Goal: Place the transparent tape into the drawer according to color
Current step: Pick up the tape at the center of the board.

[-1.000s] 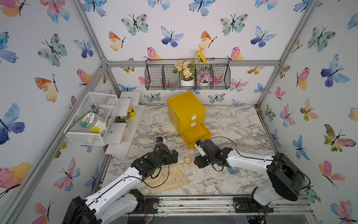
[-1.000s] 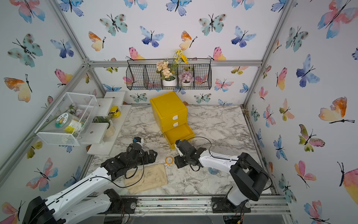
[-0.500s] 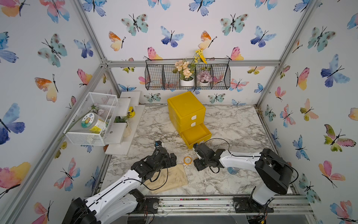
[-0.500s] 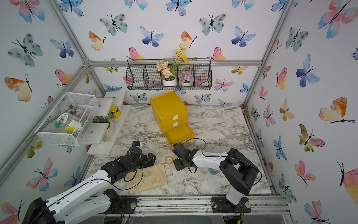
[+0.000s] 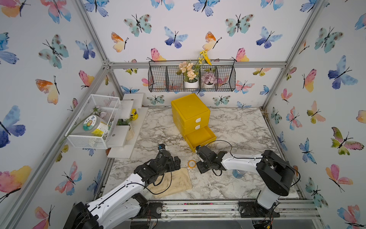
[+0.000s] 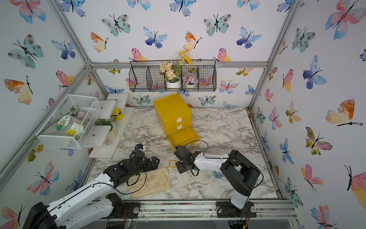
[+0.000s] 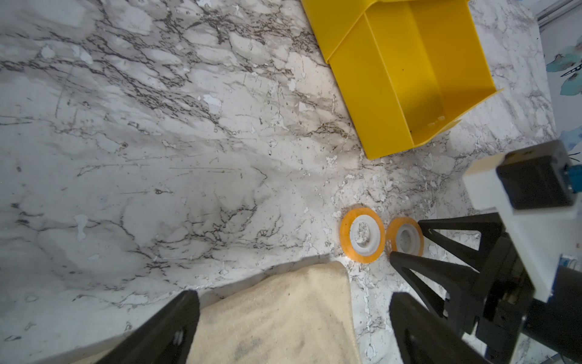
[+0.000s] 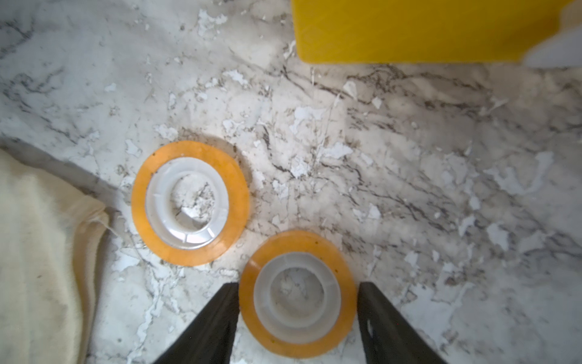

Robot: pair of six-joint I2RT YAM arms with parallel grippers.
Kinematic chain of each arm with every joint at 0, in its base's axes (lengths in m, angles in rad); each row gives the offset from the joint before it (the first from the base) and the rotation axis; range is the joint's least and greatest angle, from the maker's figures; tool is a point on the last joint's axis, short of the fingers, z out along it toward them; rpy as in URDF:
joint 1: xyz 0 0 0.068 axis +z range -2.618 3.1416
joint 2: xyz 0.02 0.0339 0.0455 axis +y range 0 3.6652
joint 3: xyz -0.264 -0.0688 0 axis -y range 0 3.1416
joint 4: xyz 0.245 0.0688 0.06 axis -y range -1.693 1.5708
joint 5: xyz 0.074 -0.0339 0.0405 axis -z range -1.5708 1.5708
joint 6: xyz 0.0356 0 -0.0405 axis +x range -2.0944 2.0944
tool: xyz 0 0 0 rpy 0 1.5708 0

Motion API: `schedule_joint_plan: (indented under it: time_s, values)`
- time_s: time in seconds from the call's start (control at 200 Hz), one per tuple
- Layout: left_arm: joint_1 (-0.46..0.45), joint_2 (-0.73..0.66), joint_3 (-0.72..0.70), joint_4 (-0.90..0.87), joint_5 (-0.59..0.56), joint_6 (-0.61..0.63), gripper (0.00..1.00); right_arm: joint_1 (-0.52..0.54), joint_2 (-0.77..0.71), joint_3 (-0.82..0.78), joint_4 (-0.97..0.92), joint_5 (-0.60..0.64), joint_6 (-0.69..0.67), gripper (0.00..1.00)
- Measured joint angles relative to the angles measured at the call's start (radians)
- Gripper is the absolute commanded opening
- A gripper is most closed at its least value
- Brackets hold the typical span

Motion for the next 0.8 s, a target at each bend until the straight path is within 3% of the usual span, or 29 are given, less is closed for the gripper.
schedule_joint_plan:
  time_s: [0.185,0.39,0.801]
  values:
    - [0.000,0.000,0.000,0.000,0.000,0.000,0.99,0.022,0.013,0.011,-0.020,0.029,-0.010,0.64]
    - [0.000,0.000,0.000,-0.001,-0.001,0.000,0.99,0.025,0.018,0.016,-0.018,0.035,-0.008,0.56]
    - [0.000,-0.001,-0.002,-0.002,-0.001,0.000,0.99,0.026,-0.049,0.002,-0.020,0.020,0.005,0.55]
